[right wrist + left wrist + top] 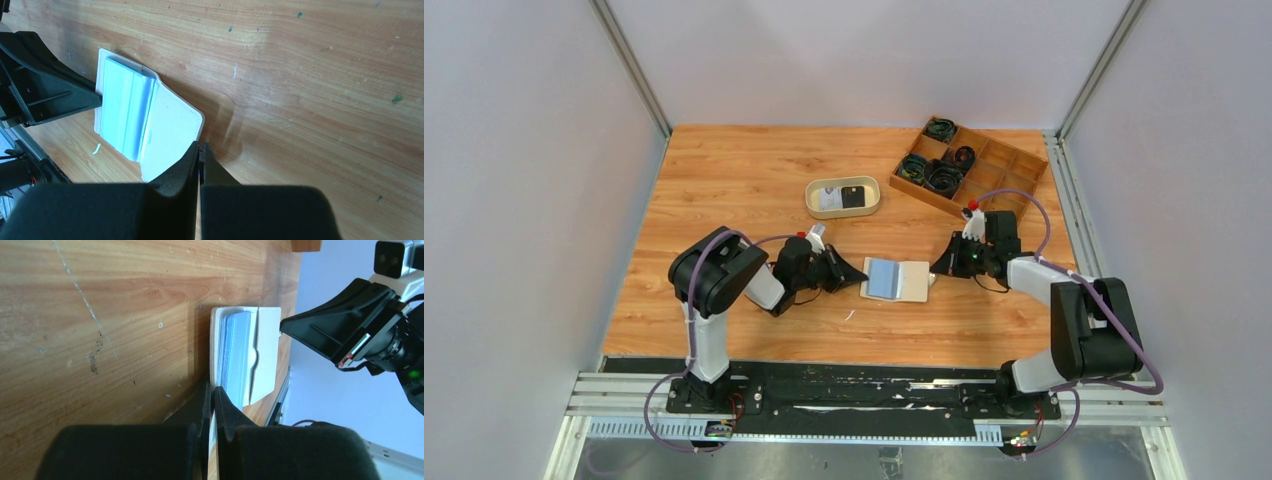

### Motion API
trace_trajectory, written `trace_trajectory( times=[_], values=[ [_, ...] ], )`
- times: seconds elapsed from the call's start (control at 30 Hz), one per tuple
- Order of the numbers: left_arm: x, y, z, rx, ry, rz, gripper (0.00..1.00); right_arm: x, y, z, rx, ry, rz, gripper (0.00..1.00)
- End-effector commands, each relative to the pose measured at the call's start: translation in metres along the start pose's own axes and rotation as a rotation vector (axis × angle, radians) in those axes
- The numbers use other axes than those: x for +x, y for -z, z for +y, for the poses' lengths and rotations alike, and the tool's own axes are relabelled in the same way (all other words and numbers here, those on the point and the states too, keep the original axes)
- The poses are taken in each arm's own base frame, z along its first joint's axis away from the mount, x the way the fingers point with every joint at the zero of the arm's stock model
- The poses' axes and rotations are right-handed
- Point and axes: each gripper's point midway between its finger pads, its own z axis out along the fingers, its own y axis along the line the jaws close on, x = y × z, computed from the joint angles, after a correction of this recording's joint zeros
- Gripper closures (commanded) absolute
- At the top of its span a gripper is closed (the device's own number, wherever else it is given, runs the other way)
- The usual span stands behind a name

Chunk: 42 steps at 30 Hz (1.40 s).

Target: Take the credit cards out of the card holder

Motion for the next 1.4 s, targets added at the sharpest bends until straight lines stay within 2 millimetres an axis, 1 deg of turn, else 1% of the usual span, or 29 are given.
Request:
trace_trajectory(
  times=[0.0, 0.13, 0.17, 0.23, 0.27, 0.3, 0.33, 0.37, 0.4, 0.47, 0.53, 0.6, 0.67, 0.7, 0.77, 0.9, 1.03, 1.2, 1.37],
  values=[
    [-0.002, 0.001, -0.019, 0.093, -0.010, -0.019, 1.00, 0.002, 0.000, -0.003, -0.004, -0.021, 0.004, 1.00],
    [-0.003, 0.003, -0.021, 0.083, -0.039, -0.022, 1.00, -0.001, 0.001, -0.001, -0.012, -0.018, -0.007, 1.00],
    [-0.004, 0.004, -0.022, 0.080, -0.049, -0.025, 1.00, -0.004, 0.002, 0.005, -0.039, -0.010, -0.018, 0.96],
    [-0.006, 0.005, -0.023, 0.065, -0.067, -0.025, 1.00, -0.019, 0.008, 0.027, -0.115, 0.027, -0.058, 0.67],
    [-0.006, 0.006, -0.023, 0.059, -0.078, -0.027, 1.00, -0.031, 0.013, 0.038, -0.124, 0.065, -0.089, 0.55],
    [-0.007, 0.007, -0.023, 0.054, -0.087, -0.028, 1.00, -0.034, 0.015, 0.044, -0.102, 0.103, -0.096, 0.45],
    [-0.007, 0.007, -0.023, 0.048, -0.094, -0.026, 1.00, -0.043, 0.021, 0.054, -0.069, 0.168, -0.119, 0.37],
    [-0.007, 0.007, -0.023, 0.044, -0.099, -0.026, 1.00, -0.049, 0.024, 0.064, -0.016, 0.238, -0.126, 0.31],
    [-0.006, 0.007, -0.022, 0.041, -0.101, -0.024, 1.00, -0.051, 0.026, 0.071, 0.018, 0.279, -0.124, 0.29],
    [-0.004, 0.006, -0.021, 0.039, -0.097, -0.019, 1.00, -0.056, 0.025, 0.087, 0.037, 0.311, -0.116, 0.27],
    [-0.002, 0.004, -0.023, 0.041, -0.103, -0.014, 1.00, -0.053, 0.014, 0.099, 0.036, 0.307, -0.081, 0.27],
    [0.001, 0.001, -0.023, 0.042, -0.107, -0.006, 1.00, -0.048, -0.005, 0.104, 0.065, 0.300, -0.037, 0.27],
    [0.003, -0.001, -0.024, 0.042, -0.108, -0.004, 1.00, -0.041, -0.019, 0.109, 0.096, 0.292, -0.005, 0.30],
    [0.005, -0.002, -0.024, 0.042, -0.109, -0.002, 1.00, -0.036, -0.031, 0.110, 0.118, 0.277, 0.021, 0.32],
    [0.005, -0.002, -0.025, 0.044, -0.114, -0.002, 1.00, -0.026, -0.047, 0.115, 0.142, 0.276, 0.066, 0.33],
    [0.006, -0.001, -0.024, 0.039, -0.120, -0.007, 1.00, -0.017, -0.067, 0.119, 0.201, 0.296, 0.117, 0.35],
    [0.006, 0.001, -0.021, 0.030, -0.121, -0.009, 1.00, -0.006, -0.071, 0.113, 0.288, 0.319, 0.159, 0.35],
    [0.006, 0.003, -0.017, 0.015, -0.125, -0.024, 1.00, 0.007, -0.067, 0.097, 0.403, 0.353, 0.186, 0.35],
    [0.004, 0.005, -0.015, 0.004, -0.129, -0.039, 1.00, 0.024, -0.066, 0.084, 0.469, 0.373, 0.232, 0.35]
  ],
)
